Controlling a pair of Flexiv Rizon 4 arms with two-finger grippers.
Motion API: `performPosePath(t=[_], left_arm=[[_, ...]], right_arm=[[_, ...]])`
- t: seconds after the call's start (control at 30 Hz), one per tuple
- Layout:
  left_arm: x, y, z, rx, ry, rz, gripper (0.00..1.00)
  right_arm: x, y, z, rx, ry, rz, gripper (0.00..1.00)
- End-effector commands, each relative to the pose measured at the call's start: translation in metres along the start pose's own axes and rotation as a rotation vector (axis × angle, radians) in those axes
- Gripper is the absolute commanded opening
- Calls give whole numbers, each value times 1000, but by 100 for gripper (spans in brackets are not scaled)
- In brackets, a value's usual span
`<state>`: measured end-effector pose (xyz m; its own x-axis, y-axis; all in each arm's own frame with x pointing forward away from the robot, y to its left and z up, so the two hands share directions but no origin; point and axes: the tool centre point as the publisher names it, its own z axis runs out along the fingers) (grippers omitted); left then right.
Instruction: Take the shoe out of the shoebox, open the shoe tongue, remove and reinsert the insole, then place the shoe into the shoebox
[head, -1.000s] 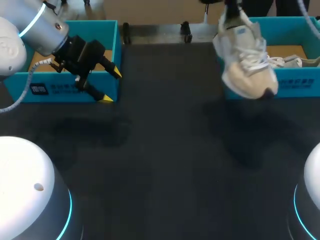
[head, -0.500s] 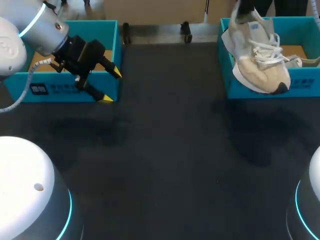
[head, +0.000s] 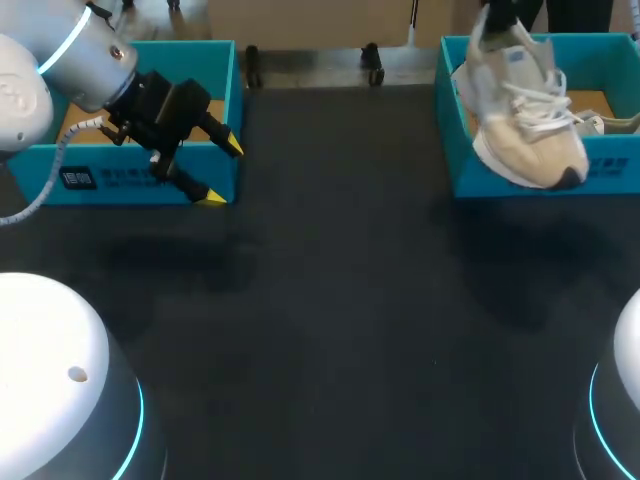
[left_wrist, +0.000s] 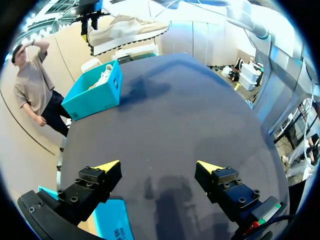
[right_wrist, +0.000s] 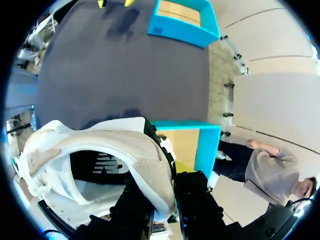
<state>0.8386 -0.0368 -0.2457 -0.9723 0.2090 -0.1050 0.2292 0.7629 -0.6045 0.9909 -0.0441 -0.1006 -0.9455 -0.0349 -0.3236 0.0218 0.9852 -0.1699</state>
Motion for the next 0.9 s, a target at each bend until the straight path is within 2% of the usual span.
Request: performPosePath(t=[0.03, 0.4, 0.7, 0.9], left_arm=[[1, 0, -1, -5, -1, 0, 100], [1, 0, -1, -5, -1, 0, 100], [1, 0, -1, -5, -1, 0, 100], [1, 0, -1, -5, -1, 0, 100]], right_arm=[[-21, -17, 11, -6, 18, -3, 0], [-60, -75, 50, 10, 19, -9, 0], [-95, -126, 78, 83, 27, -29, 0], [-115, -148, 95, 92, 32, -36, 0]])
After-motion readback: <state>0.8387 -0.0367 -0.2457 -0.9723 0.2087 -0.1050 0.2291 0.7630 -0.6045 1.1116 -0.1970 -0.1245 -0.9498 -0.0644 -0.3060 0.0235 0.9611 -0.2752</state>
